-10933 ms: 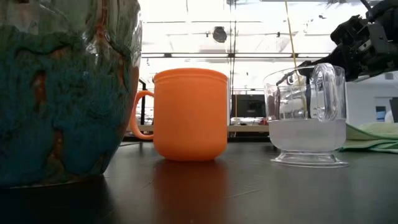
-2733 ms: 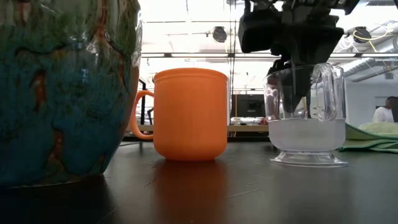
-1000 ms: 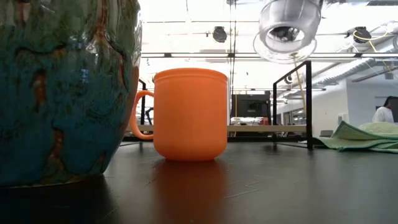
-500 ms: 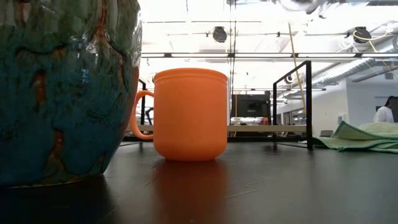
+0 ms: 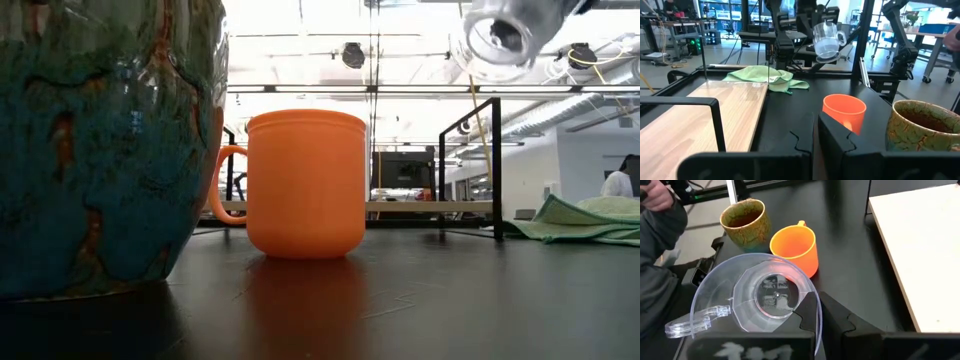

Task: Stack small to large cups/mugs on shelf
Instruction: Put the transparent mug on the shelf

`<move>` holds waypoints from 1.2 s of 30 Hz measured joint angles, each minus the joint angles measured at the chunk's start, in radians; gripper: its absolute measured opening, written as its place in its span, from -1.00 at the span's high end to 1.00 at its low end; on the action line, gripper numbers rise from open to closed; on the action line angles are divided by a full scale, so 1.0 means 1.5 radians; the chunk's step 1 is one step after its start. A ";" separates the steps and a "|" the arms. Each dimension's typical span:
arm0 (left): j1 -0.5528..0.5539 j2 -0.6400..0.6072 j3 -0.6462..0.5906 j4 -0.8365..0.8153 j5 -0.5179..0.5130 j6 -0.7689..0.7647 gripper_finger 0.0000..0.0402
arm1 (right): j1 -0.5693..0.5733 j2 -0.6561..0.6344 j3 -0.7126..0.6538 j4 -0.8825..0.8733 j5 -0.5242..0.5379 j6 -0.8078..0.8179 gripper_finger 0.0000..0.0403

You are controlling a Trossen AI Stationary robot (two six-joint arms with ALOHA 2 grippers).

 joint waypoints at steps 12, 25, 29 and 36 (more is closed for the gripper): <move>0.000 0.000 0.000 0.000 0.000 -0.002 0.87 | -0.002 -0.058 -0.117 0.144 0.000 -0.028 1.00; 0.000 0.000 0.000 0.000 0.000 -0.002 0.87 | -0.131 0.062 -0.092 0.323 -0.132 -0.124 1.00; 0.000 0.000 0.000 0.000 0.001 -0.002 0.87 | -0.170 0.109 -0.024 0.291 -0.178 -0.153 1.00; 0.000 0.000 0.000 0.000 0.001 -0.001 0.87 | -0.219 0.194 0.141 0.131 -0.195 -0.205 1.00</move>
